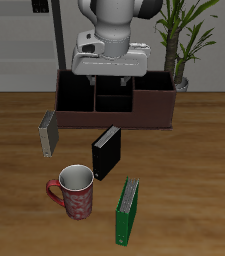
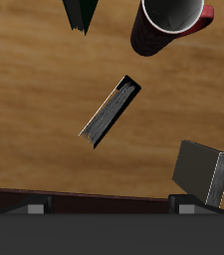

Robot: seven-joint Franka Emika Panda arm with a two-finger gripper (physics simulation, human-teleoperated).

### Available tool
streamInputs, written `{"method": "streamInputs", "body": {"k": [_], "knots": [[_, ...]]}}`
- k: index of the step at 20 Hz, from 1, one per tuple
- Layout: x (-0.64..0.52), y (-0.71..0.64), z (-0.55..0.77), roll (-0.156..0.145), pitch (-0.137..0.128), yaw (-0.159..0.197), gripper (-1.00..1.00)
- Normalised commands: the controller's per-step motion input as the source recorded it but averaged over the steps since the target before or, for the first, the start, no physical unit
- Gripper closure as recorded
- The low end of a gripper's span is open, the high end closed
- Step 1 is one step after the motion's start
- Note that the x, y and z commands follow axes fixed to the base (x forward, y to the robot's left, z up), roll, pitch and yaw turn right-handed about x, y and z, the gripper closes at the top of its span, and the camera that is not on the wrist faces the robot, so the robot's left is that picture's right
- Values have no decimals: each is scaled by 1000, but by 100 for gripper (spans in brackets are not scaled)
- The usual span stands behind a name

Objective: Place the red mug into the back desk caddy's right compartment and place the green book into the back desk caddy's back compartment

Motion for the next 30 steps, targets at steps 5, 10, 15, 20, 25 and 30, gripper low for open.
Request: {"method": "streamInputs", "body": {"k": [5, 10, 15, 20, 25, 30], "knots": [[85, 10, -41, -20, -13, 24, -100], [233, -219, 109, -73, -55, 27, -100], [468, -485, 194, -16, -54, -14, -100], [425, -403, 55, -27, -9, -38, -100], [335, -356, -21, -20, -44, -59, -100], [268, -387, -191, -42, -66, -102, -100]]}}
